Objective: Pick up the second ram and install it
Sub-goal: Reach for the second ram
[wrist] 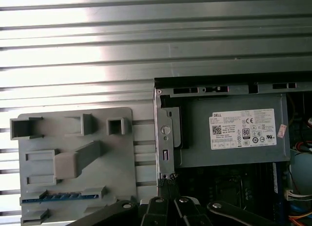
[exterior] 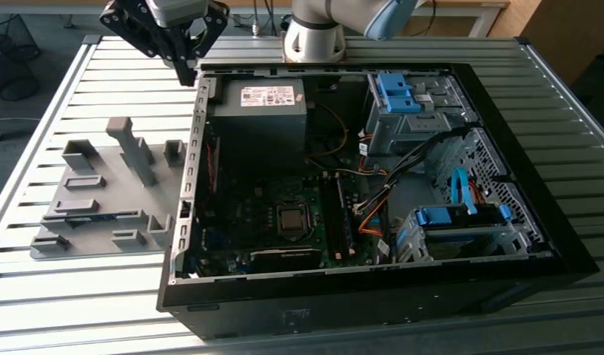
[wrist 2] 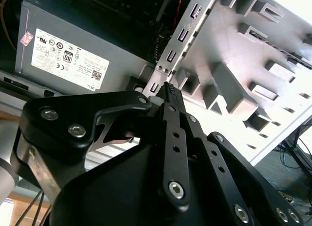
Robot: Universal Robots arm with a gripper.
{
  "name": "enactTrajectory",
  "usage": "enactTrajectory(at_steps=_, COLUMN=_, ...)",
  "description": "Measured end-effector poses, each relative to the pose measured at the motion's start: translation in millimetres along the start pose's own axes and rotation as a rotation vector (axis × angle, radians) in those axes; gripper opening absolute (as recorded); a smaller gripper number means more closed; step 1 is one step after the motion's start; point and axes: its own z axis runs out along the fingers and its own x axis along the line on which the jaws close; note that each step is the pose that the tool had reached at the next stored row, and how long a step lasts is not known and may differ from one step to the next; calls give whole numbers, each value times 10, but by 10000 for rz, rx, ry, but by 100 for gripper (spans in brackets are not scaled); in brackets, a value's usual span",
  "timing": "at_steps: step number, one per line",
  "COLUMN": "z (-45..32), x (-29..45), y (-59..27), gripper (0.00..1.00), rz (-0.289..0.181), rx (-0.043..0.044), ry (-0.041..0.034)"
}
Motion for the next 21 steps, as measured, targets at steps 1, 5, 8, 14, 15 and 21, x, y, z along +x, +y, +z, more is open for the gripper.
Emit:
enactTrajectory(at_steps=1, z=0, x=4, y=0, gripper=10, rz=1, rx=0, ry=0)
enactTrajectory(at_steps=5, z=2, x=18, y=-2, gripper=10, rz=0, rx=1, ry=0)
enactTrajectory(at_steps=8, z=3, x=27, y=-2, gripper=10, rz=0, rx=0, ry=0)
enactTrajectory(at_steps=14, z=4, x=52, y=-4, gripper=10, rz=0, rx=0, ry=0)
enactTrajectory(at_steps=15, z=4, x=62, y=-5, gripper=10, rz=0, rx=1, ry=1)
enactTrajectory(at_steps=21, z=7, x=214, y=-17, gripper=10, rz=0, rx=0, ry=0)
